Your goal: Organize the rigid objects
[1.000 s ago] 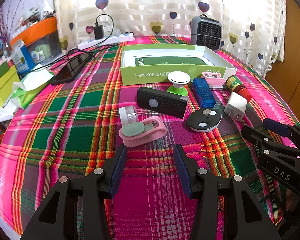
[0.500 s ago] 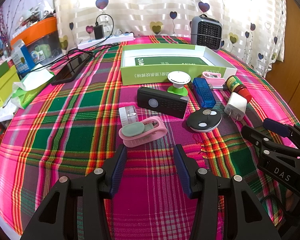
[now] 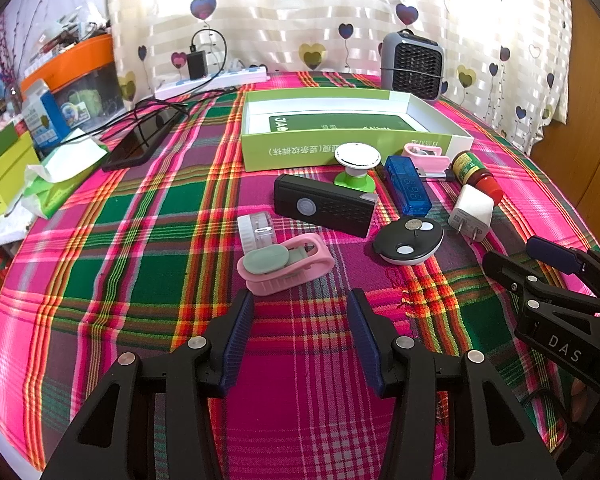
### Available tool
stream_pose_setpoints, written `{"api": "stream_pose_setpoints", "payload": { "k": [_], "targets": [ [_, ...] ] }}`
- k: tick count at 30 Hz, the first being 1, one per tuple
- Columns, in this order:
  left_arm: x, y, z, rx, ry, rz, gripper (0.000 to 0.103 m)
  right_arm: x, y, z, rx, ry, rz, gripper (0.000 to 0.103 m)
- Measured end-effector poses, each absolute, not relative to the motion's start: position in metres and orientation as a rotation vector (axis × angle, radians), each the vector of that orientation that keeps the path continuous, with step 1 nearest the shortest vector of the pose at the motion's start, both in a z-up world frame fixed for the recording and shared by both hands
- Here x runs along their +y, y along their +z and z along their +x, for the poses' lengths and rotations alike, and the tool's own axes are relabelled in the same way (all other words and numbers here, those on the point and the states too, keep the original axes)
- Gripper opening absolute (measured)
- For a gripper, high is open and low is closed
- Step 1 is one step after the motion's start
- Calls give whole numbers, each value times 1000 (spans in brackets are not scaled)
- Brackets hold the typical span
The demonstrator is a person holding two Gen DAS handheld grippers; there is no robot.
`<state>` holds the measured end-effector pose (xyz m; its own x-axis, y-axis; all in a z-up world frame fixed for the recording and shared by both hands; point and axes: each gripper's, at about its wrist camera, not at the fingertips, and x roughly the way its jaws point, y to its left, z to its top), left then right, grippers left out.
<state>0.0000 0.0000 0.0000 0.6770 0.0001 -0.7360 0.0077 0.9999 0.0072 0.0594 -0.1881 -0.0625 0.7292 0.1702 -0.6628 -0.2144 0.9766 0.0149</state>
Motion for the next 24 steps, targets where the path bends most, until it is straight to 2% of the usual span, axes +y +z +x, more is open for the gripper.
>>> {"api": "stream_pose_setpoints", "payload": {
  "k": [14,24],
  "targets": [
    [3,3,2,841,-64,30,47,-188,-63,59,740,228,-56,63],
    [21,5,-2,869,-179,-27,47,-186,-51,71,770,252,56,63]
  ]
}}
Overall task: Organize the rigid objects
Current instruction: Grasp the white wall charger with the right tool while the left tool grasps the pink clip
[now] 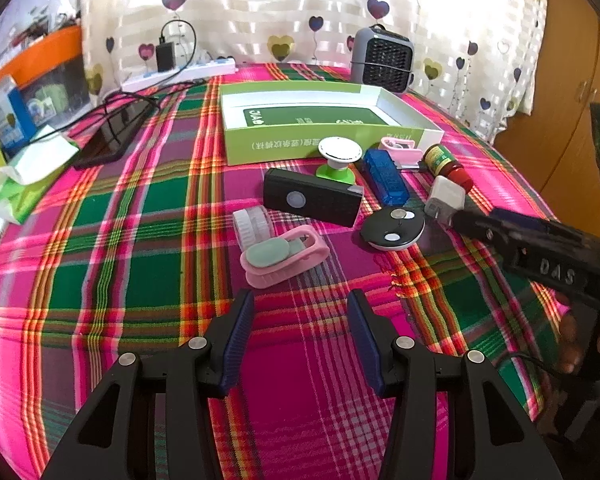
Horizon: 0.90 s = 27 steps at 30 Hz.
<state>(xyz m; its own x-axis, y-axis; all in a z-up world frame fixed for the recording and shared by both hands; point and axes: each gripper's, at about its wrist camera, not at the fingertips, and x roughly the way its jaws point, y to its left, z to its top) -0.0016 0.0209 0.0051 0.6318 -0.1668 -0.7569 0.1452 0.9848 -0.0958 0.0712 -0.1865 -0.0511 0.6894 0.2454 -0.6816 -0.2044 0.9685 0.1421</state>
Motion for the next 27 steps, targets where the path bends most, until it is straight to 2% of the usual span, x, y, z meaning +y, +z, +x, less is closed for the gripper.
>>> {"api": "stream_pose_setpoints", "payload": {
  "k": [14,27],
  "targets": [
    [38,12,18,857,-230,-116,47,-177,-46,107,812,210,168,63],
    [15,12,6,872,-397,-121,47,-182,-50,109,819,152,125,63]
  ]
}}
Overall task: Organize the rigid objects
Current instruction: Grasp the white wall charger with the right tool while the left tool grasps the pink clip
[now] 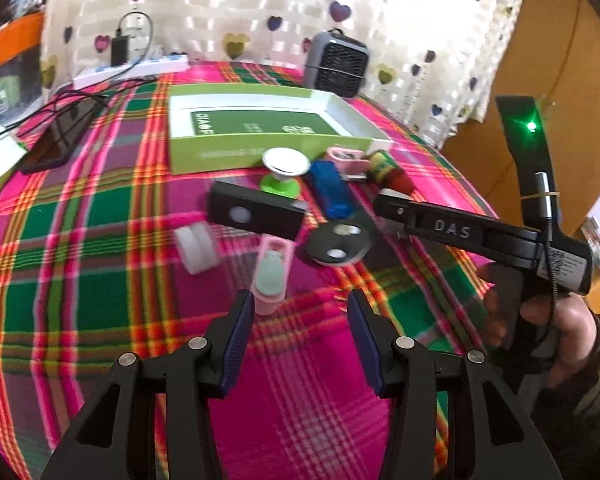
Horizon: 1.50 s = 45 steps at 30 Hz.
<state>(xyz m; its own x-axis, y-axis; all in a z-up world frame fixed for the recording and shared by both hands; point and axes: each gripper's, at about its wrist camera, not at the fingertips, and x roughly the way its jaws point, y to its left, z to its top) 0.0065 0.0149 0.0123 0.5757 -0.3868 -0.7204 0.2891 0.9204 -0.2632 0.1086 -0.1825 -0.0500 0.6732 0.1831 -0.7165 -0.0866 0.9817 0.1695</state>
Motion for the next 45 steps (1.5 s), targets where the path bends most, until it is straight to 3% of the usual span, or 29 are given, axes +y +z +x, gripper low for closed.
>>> {"api": "stream_pose_setpoints", "payload": {
  "k": [27,35,45],
  "targets": [
    [11,6,32,903,-240,-118,46,-189,-55,105,815,134,2,63],
    [12,7,39,904,-218,-100,43,-192,-55,106,812,138,8,57],
    [8,5,42,907,-226,-84,22,-192,-55,105,806,144,6,46]
  ]
}}
